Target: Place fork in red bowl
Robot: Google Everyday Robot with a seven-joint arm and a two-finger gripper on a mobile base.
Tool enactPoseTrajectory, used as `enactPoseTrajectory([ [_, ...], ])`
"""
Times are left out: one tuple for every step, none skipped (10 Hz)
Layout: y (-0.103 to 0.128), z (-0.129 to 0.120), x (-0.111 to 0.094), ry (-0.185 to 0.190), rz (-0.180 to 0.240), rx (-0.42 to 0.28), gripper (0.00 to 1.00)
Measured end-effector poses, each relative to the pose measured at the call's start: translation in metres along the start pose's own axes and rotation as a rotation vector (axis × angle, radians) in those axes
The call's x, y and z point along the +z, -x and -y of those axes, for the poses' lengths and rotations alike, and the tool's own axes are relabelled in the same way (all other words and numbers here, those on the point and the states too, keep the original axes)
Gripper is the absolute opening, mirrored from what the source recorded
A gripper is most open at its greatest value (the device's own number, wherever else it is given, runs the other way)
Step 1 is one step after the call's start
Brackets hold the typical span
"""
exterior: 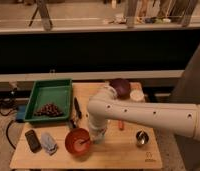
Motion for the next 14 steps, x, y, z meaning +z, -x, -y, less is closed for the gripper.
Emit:
enactPoseTrajectory([
  [0.000,0.001,0.000,0.000,-0.003,-0.001,0.00],
  [0.001,0.002,0.000,-0.001,-0.006,-0.002,0.00],
  [0.003,0.003,-0.001,-0.002,-0.010,-0.005,0.00],
  [0.007,0.005,-0.001,-0.003,-0.012,-0.009,0.00],
  [0.009,0.006,-0.001,-0.003,-0.015,-0.013,0.00],
  [0.012,0.007,-0.002,-0.003,-0.017,-0.017,0.00],
  [0.013,0.008,-0.002,-0.003,-0.020,-0.019,0.00],
  [0.013,0.009,-0.002,-0.005,-0.022,-0.018,0.00],
  [0.015,0.010,-0.002,-0.006,-0.023,-0.021,0.00],
  [0.017,0.012,-0.002,-0.007,-0.025,-0.022,0.00],
  [0.018,0.013,-0.002,-0.007,-0.027,-0.023,0.00],
  [0.020,0.015,-0.002,-0.008,-0.029,-0.024,0.00],
  [0.021,0.017,-0.001,-0.009,-0.031,-0.023,0.00],
  [0.022,0.017,-0.001,-0.009,-0.033,-0.025,0.00],
])
